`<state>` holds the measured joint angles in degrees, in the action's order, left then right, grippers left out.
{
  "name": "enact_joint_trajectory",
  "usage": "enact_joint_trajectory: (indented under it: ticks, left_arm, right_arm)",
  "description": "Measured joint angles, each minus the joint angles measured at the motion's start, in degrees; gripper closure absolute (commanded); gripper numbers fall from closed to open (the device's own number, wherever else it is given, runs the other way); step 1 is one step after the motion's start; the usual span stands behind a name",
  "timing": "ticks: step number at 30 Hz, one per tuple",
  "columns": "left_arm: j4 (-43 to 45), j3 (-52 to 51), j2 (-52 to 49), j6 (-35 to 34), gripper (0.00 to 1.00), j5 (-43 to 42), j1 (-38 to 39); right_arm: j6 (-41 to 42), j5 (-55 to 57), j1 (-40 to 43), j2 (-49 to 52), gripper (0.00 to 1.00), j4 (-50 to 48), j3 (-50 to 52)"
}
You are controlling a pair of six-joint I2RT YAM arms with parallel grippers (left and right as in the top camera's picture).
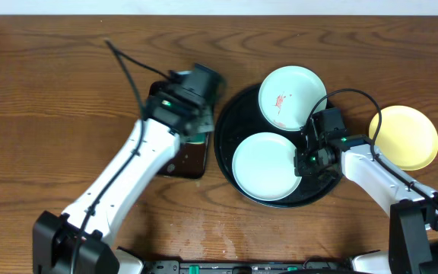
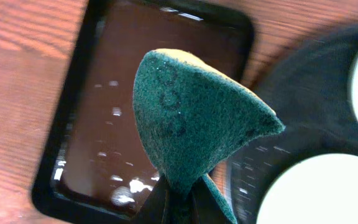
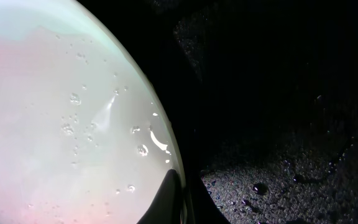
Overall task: Clean dirty plates on tray and stack at the side
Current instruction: 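Return the sponge to the small black tray with the left gripper, then lift the cleaned green plate's edge up with the right gripper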
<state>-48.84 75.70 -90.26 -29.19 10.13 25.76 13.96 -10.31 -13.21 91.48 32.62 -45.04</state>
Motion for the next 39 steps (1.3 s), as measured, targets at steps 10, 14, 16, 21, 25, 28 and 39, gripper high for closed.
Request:
enact_joint_trajectory:
  ticks: [10,14,16,21,25,28,39]
  left_arm:
    - [7.8,-8.9,-8.5,10.2,0.57,-7.8,-7.3]
    - [7.9,-8.9,-7.4,11.3,0.45,-9.9,-8.0]
    - [7.5,-8.9,-5.5,11.6,0.38,-10.5,-8.1]
    - [5.3,-8.8,2.8,11.6,0.28,-12.6,-8.1]
    - [2.4,-8.5,9.9,11.8,0.19,-13.2,-8.1]
    - [2.1,-8.4,13.1,11.6,0.18,-13.3,-8.1]
    - [2.1,-8.4,14.3,11.6,0.18,-13.2,-8.1]
  right_arm:
    - [-0.7,-0.2,0.0,0.0,0.99,0.0,0.0]
    - [-1.0,-0.3,0.0,0.0,0.99,-0.6,0.0]
    - [-1.0,-0.5,0.0,0.0,0.99,-0.7,0.0]
    - [-1.1,-1.0,0.2,-0.7,0.99,-0.4,0.0]
    - [-1.0,0.9,0.2,-5.6,0.99,1.5,0.0]
    - [-1.0,4.2,0.1,-13.1,0.99,2.5,-0.2]
    - [-4.2,21.1,-6.4,-31.5,0.99,0.9,-0.9]
